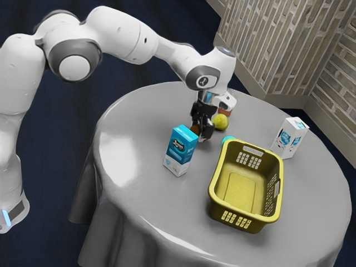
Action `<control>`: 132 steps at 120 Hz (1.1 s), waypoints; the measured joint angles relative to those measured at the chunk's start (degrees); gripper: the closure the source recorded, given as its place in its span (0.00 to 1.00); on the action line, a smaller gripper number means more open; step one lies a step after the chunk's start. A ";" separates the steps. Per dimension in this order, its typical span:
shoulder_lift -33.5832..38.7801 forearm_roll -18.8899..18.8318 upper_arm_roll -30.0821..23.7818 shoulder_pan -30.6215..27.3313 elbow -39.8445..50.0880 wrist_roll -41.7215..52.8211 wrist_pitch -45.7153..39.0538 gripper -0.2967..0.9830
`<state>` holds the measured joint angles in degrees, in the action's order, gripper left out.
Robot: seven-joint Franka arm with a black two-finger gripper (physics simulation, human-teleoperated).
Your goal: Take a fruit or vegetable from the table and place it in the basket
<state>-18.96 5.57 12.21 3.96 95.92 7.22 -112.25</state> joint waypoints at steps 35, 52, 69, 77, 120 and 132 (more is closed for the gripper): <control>4.56 -0.54 -0.02 0.40 -1.84 -0.40 0.38 0.58; 4.86 -0.71 -0.34 2.18 -10.22 -0.48 3.31 0.54; 4.50 -0.55 -0.63 7.69 -15.72 -0.48 5.73 0.54; 4.05 -0.41 -0.68 10.24 -16.90 -0.48 6.38 0.54; -4.83 -0.32 -2.73 16.34 -28.36 -0.55 8.54 0.54; -6.99 -0.34 -3.24 16.29 -30.63 -0.57 9.21 0.54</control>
<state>-25.95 5.23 8.97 20.26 65.28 6.65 -103.03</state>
